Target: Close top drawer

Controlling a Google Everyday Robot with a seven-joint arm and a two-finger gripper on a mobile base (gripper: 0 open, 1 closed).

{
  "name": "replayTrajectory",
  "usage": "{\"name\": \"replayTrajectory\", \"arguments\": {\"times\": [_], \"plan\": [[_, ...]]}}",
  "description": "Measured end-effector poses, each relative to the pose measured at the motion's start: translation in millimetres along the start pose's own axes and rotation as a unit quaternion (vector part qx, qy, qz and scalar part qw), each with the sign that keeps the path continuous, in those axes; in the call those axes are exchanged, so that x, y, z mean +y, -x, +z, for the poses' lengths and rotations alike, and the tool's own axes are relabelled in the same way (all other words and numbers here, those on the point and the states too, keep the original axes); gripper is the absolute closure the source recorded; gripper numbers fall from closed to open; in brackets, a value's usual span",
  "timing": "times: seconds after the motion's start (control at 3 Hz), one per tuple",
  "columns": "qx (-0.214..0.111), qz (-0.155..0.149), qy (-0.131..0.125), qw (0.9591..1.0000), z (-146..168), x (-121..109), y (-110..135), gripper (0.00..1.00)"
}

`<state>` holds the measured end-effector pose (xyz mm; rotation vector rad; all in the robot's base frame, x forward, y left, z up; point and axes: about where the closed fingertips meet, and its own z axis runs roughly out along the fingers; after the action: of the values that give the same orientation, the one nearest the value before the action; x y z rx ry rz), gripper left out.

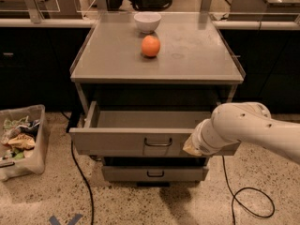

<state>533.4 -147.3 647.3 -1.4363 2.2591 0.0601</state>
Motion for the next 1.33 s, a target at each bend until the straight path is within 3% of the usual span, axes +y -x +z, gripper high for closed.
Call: {"name": "replayTrajectory", "arguments": {"times": [0.33, 0.67, 1.0, 1.33], "plan": [[-0.037, 0.027, 0.020, 0.9987, 10.5, -5.1, 7.2, 1.00], [-0.051, 0.039, 0.025, 0.9976, 16.4, -8.1, 9.1, 1.00], [-0.086, 0.090, 0.012, 0.9922, 33.5, -35.9, 13.4, 1.00], [-0.086, 0.089, 0.012, 0.9922, 33.4, -35.9, 13.5, 1.00]]}}
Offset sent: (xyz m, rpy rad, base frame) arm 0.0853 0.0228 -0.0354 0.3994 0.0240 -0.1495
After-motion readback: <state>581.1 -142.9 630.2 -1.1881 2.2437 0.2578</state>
